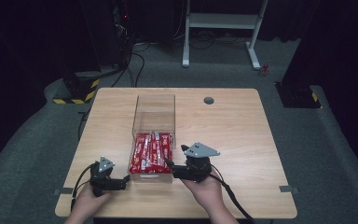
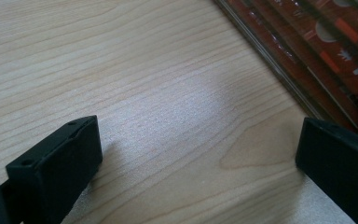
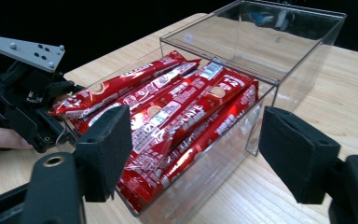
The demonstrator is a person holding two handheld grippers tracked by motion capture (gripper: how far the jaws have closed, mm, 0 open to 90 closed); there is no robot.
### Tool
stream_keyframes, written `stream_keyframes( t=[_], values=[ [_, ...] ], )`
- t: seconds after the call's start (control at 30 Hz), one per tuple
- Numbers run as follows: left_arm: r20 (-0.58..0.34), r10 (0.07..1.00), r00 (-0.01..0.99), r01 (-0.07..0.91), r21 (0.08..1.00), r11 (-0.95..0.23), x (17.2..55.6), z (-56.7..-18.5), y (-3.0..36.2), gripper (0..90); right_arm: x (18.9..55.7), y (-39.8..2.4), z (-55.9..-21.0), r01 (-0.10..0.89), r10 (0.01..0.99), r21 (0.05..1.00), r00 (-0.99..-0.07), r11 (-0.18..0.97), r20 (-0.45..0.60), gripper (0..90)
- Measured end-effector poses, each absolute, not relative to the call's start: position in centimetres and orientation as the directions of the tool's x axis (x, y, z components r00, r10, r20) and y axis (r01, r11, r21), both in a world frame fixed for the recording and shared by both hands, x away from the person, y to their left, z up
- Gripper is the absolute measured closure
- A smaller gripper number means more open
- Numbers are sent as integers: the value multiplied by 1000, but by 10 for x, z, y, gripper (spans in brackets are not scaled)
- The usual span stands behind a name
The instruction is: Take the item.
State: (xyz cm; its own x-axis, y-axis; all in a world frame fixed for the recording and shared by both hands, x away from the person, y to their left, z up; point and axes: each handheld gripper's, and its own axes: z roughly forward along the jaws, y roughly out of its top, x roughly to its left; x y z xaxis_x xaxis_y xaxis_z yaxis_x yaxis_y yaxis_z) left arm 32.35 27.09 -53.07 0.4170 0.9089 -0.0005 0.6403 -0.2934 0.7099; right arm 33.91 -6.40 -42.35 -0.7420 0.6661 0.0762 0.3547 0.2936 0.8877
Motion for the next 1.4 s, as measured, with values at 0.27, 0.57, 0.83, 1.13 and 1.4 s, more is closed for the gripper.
stream_keyframes(
  t=[0.27, 0.57, 0.83, 1.13, 1.4],
  values=[
    [-2, 908, 419, 642, 708, -295, 323, -531, 271, 6, 338, -53, -429, 350, 647, 888, -759, 299, 81, 372],
    [-1, 908, 419, 641, 709, -295, 323, -531, 271, 6, 338, -46, -435, 340, 642, 881, -765, 329, 56, 570],
    [-1, 908, 419, 641, 709, -295, 323, -531, 271, 6, 339, -43, -441, 363, 652, 869, -755, 336, 63, 694],
    [-1, 908, 419, 641, 709, -295, 322, -531, 271, 6, 338, -40, -445, 380, 660, 866, -747, 326, 80, 758],
    [-1, 908, 419, 640, 709, -295, 322, -531, 271, 6, 337, -38, -447, 381, 659, 864, -748, 328, 79, 812]
  ],
)
